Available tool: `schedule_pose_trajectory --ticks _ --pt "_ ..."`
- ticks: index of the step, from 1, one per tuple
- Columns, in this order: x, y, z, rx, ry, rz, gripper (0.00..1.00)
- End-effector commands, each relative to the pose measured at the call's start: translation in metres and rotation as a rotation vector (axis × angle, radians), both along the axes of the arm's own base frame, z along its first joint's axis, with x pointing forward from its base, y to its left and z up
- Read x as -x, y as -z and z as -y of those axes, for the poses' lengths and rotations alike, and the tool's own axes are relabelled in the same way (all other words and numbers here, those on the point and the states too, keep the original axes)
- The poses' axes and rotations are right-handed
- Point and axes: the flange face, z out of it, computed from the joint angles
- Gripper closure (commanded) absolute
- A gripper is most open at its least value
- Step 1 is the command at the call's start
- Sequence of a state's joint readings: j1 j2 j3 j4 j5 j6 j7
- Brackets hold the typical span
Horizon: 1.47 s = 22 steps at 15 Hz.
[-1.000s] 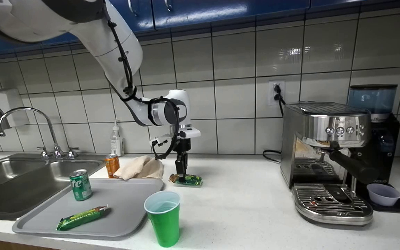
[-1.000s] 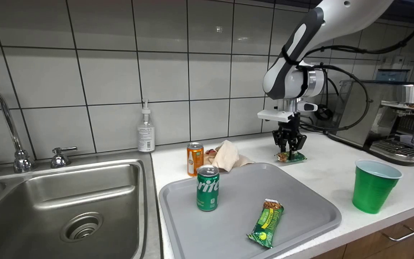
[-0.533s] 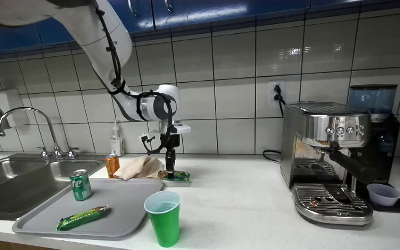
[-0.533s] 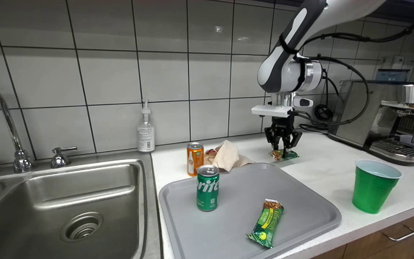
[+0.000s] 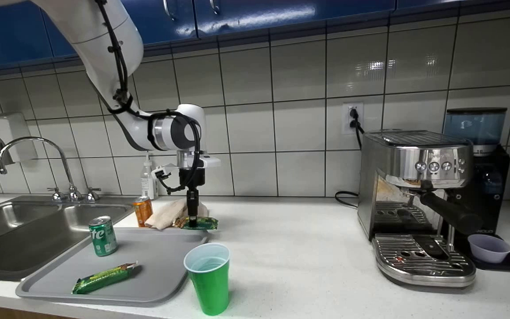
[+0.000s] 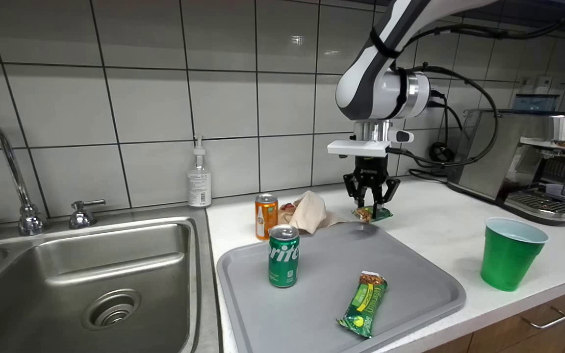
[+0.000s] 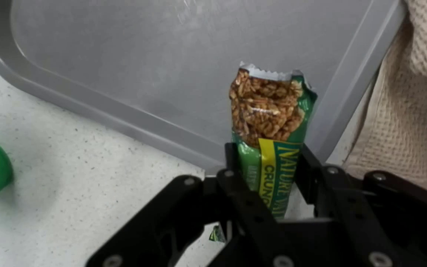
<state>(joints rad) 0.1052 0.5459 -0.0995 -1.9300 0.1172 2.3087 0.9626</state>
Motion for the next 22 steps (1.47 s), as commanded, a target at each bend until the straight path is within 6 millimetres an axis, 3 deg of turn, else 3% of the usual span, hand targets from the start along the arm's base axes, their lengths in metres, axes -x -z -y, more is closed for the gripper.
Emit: schedule_pose_trajectory --ticks 1,14,22 --pt "0.017 -0.013 -0.022 -0.014 -0.07 0.007 0.86" --pt "0.035 0.005 -0.097 0.0 -0.142 -0.029 0.86" --pt "0.043 0.01 -0.112 0.021 -0.157 -0.039 0.86"
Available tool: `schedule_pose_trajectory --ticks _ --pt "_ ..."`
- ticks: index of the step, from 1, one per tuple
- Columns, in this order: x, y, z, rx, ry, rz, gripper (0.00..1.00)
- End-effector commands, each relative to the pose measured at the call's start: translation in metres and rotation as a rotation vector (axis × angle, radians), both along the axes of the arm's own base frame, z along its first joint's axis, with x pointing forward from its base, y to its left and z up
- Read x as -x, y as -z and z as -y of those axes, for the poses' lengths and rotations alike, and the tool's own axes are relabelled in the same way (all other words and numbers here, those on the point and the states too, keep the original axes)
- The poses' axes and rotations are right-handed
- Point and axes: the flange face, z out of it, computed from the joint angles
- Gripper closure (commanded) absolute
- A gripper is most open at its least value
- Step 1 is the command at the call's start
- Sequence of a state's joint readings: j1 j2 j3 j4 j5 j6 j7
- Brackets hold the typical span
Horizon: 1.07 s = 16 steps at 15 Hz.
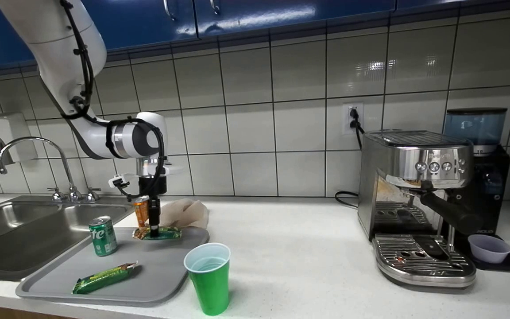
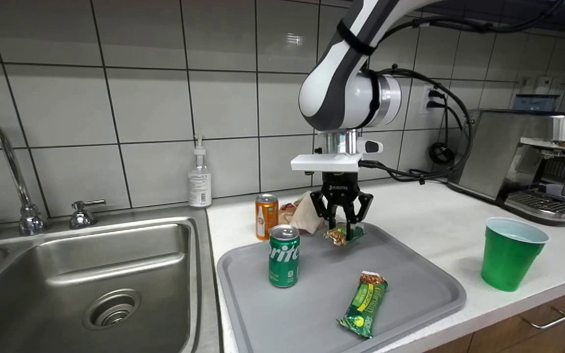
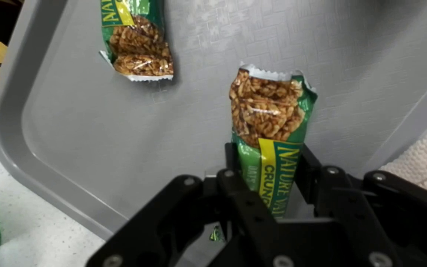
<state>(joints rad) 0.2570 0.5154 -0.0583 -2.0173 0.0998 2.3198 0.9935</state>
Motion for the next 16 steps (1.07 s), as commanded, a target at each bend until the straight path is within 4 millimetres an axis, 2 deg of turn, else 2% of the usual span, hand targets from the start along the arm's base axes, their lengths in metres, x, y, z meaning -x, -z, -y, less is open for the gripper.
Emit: schedule_pose_trajectory --ticks 1,2,3,4,8,12,16 --pt "0.004 -0.004 -0.003 0.021 0.014 0.012 0.79" --pt "0.004 -0.004 -0.003 0.023 0.015 0.012 0.36" --pt "0.004 -0.003 -0.002 0.025 0.016 0.012 0.36" --pt "0.005 -0.003 -0.002 0.027 0.017 0.013 0.31" --pt "0.008 -0.008 0.002 0.029 -0.004 0.017 0.01" --pt "0.014 -0.017 0.01 0.03 -0.037 0.025 0.0" --pt "0.025 -0.026 0.028 0.019 -0.076 0.018 0.0"
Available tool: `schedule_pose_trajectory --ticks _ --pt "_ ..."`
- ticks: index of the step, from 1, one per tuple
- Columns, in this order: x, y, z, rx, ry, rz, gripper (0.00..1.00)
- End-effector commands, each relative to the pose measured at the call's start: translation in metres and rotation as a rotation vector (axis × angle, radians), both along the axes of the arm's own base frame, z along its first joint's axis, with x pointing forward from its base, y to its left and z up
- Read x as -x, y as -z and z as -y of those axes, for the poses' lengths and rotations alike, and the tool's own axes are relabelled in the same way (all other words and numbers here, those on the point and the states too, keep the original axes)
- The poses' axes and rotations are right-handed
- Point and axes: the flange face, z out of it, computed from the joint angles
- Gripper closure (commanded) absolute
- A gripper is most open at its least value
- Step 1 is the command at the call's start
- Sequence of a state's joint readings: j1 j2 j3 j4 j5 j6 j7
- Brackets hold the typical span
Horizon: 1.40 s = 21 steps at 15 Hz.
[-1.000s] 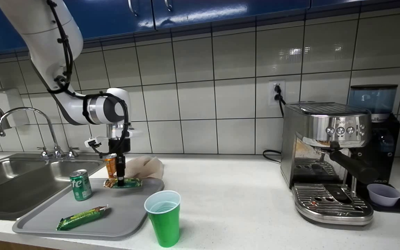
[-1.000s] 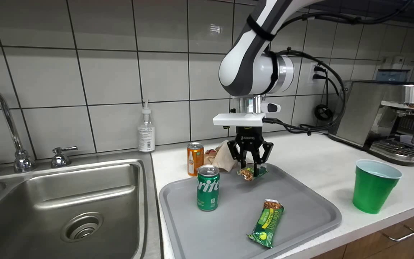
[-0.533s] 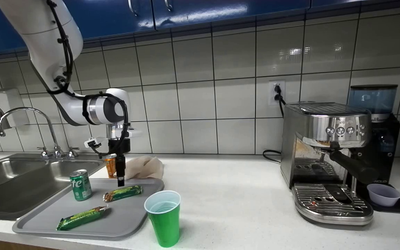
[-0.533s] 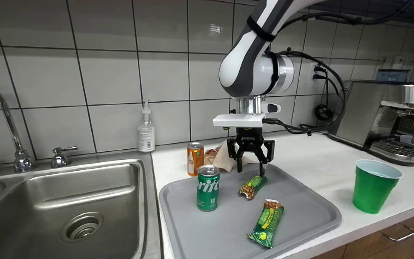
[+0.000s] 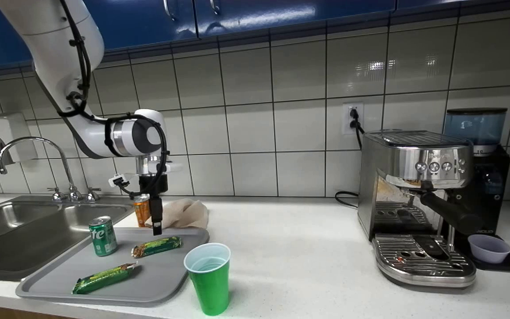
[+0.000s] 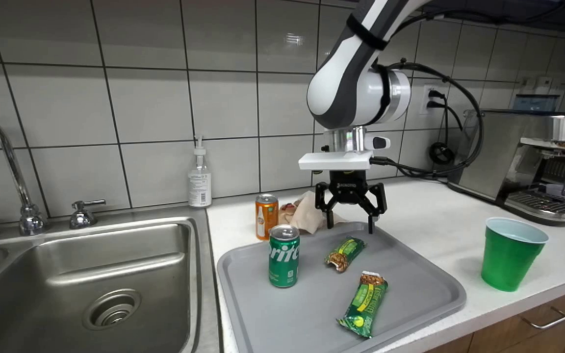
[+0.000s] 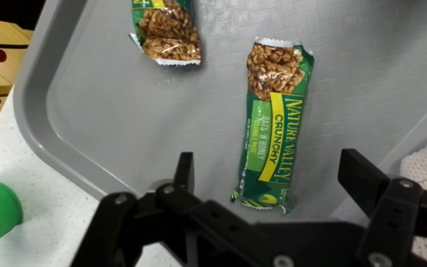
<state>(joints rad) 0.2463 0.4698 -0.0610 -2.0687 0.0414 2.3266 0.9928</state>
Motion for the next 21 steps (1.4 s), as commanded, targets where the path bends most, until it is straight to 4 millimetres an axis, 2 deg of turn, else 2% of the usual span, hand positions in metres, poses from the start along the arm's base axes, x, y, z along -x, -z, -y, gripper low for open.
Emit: schedule_pose_trajectory --ticks 1,13,17,21 --pt "0.017 -0.02 0.022 -0.018 -0.054 0.006 0.0" --pt "0.055 -0.039 0.101 -0.056 -0.077 0.007 0.0" --pt "0.068 -0.043 0.12 -0.063 -0.066 0.011 0.0" --pt "0.072 -0.039 0.136 -0.067 -0.043 0.011 0.0"
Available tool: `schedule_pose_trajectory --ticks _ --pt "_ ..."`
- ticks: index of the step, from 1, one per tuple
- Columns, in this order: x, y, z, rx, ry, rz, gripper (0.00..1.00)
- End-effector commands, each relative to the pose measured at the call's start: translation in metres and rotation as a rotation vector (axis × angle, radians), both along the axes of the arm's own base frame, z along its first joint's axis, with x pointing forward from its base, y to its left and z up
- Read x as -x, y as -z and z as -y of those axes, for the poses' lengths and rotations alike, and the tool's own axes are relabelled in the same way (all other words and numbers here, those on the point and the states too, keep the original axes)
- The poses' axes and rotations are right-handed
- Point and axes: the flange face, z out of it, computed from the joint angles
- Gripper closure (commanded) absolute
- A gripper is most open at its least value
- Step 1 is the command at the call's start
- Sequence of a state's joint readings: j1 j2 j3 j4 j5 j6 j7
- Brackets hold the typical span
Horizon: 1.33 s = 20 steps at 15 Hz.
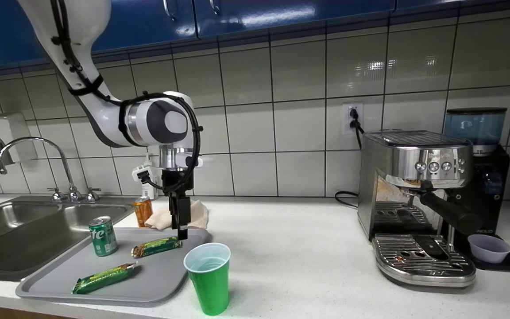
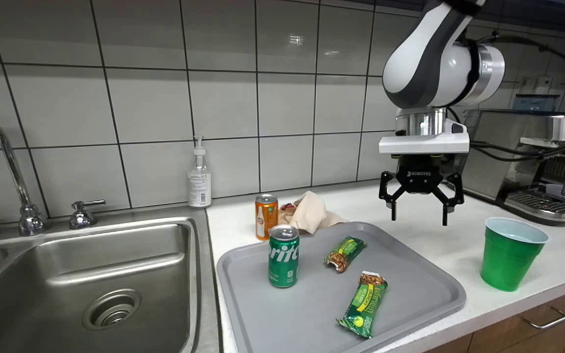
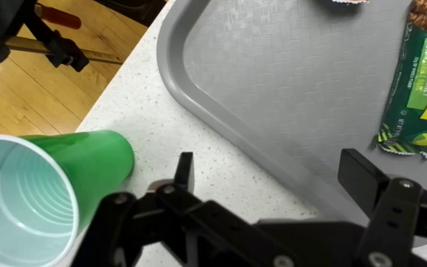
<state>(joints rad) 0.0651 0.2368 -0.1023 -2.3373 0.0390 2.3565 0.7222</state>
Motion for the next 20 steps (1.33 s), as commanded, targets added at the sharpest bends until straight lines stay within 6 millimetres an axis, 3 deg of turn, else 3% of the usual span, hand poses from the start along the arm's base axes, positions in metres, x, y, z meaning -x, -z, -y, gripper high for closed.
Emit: schedule_pose_trajectory --ticks 1,8,20 --pt "0.009 -0.006 0.016 -0.008 0.008 0.02 0.0" --pt "0.007 -0.012 0.031 0.0 0.039 0.036 0.0" --pt "0.02 -0.05 0.057 0.018 0.021 0.089 0.0"
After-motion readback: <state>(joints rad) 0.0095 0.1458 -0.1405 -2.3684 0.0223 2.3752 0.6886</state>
